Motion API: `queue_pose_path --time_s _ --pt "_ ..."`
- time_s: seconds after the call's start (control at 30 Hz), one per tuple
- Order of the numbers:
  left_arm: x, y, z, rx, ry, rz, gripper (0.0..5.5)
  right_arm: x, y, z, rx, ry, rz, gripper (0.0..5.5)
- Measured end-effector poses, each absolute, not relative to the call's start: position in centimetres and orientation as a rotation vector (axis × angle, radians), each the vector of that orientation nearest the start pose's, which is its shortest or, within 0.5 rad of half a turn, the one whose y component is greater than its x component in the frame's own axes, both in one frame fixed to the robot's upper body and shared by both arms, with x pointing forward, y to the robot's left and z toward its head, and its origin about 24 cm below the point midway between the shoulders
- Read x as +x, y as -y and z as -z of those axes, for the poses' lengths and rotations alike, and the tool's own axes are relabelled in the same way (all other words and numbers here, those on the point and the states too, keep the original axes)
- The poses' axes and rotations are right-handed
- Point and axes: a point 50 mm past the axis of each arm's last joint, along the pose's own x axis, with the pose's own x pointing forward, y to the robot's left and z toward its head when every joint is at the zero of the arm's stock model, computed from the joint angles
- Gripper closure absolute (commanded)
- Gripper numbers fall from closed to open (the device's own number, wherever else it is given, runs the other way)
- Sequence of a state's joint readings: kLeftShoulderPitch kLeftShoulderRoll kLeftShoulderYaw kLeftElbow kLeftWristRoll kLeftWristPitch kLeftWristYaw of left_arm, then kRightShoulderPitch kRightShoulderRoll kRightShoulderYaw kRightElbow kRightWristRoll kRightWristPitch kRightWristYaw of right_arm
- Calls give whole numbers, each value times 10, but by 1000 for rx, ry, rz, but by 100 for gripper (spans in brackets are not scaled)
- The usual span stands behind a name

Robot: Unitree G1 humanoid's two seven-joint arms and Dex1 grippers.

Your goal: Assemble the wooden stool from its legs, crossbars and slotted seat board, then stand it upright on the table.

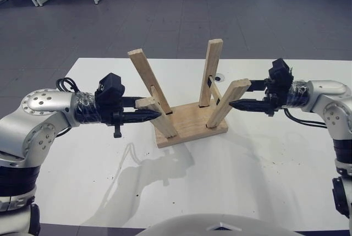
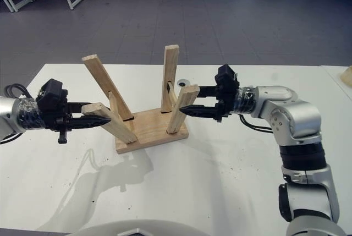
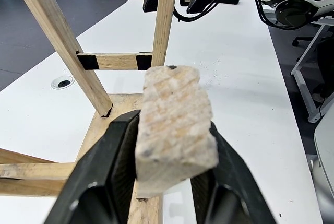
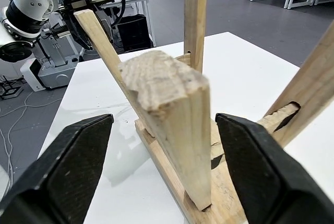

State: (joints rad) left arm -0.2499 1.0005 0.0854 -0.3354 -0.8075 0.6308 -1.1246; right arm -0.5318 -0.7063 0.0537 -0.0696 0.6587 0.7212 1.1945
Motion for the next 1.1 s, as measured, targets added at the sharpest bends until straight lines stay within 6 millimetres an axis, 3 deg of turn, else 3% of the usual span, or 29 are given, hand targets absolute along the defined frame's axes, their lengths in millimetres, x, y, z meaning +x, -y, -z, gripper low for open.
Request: queue_pose_path --time_s 0.27,0.5,0.6,0.73,0.87,0.93,1.0,1.1 --pt "233 -212 -191 179 -253 1342 421 274 177 -179 69 -309 -1442 383" --pt "217 -213 -201 -114 -275 1460 421 237 170 -199 201 -422 -1518 391" --pt "212 -210 -200 -234 -276 1421 421 226 173 -205 234 -482 -1466 391" --pt "213 -207 -200 -408 -251 1319 421 220 181 -203 379 -663 -1438 391" --pt "215 -205 -200 -469 -296 1308 421 229 185 -203 528 -768 -1440 391" --pt "223 -205 -199 -487 -303 1272 379 239 186 -198 596 -791 -1403 350" --pt "234 -207 -177 -529 -417 1168 335 250 186 -178 710 -881 -1330 302" --pt "252 -214 -173 -565 -437 1094 283 267 190 -166 783 -913 -1216 243"
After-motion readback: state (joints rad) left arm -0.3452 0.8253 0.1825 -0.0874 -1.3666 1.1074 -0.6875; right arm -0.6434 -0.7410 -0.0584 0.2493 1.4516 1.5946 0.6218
